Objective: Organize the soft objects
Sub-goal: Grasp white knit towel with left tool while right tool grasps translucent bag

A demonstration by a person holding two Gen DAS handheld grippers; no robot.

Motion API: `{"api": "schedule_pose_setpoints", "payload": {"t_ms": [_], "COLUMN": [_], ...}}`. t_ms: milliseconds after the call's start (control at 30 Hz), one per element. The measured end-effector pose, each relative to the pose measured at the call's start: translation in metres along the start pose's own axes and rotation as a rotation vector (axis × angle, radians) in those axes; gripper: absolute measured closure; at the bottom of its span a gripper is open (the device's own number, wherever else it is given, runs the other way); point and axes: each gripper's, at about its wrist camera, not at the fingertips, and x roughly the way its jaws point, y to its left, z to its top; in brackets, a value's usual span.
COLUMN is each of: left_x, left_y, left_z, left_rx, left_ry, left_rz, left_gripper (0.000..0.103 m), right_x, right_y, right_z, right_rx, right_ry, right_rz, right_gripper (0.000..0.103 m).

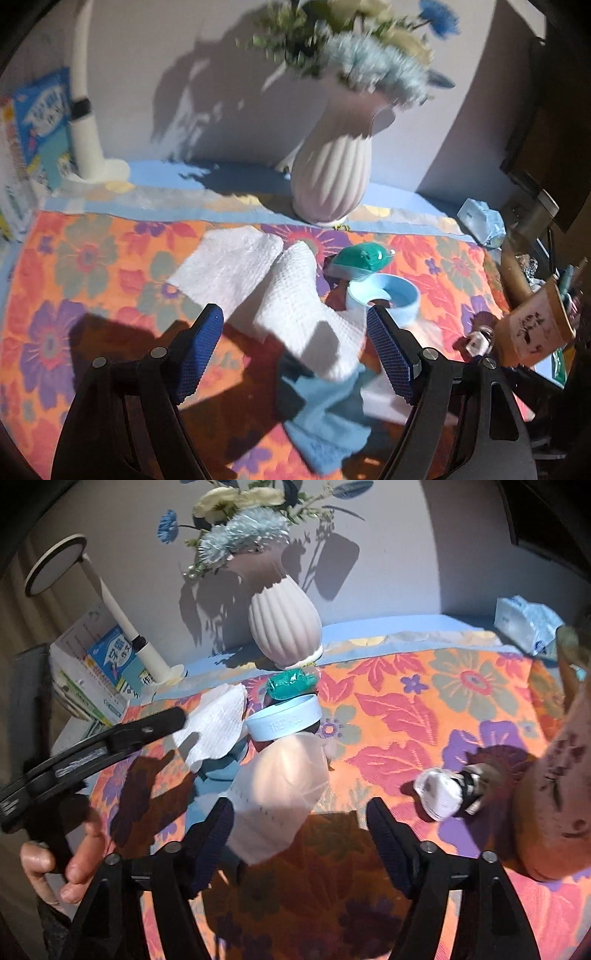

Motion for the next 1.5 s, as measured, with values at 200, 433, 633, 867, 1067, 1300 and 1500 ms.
{"api": "schedule_pose_setpoints", "payload": {"t_ms": [200,433,633,867,1067,1300,1500], "left_x": [0.034,0.046,0.03,0.016,-0.01,-0.043,0.0], "left_y": [0.012,0.03,0.032,0.049,0.055,0.051,0.064], "left_z": [-0.002,-0.006,-0.006,-0.005,-0.019,-0.046,-0.052], "left_rx": [-0.024,-0.111,-0.133,-0.211,-0.273,-0.281,-0.219], "left_ry": [0.033,0.066,-0.009,-0.07,-0.079,0.003,0.065], "left_rz": [-0.017,-0.108,-0.108,-0.18,-0.293,-0.156,0.029], "left_gripper": [0.034,0.091,0.093,0.093,0.093,0.093,0.078], "right_x": [0.024,0.045,0.054,0.048,0.028,0.009,0.005], "right_y": [-0.006,-0.004,0.004,0.007,0.009,0.008,0.01], "right_z": [0.004,0.01,0.015,0.012,0.002,-0.017,-0.027], "right_rx": [0.037,0.039,0.026,0.005,-0.024,-0.045,-0.063], "right_ry": [0.021,0.037,0.027,-0.005,-0.049,-0.043,-0.03], "right_rz": [0.03,0.041,0.026,0.033,0.071,0.083,0.078], "right_gripper": [0.024,0.023,0.038,0.057,0.058,0.058,0.058]}}
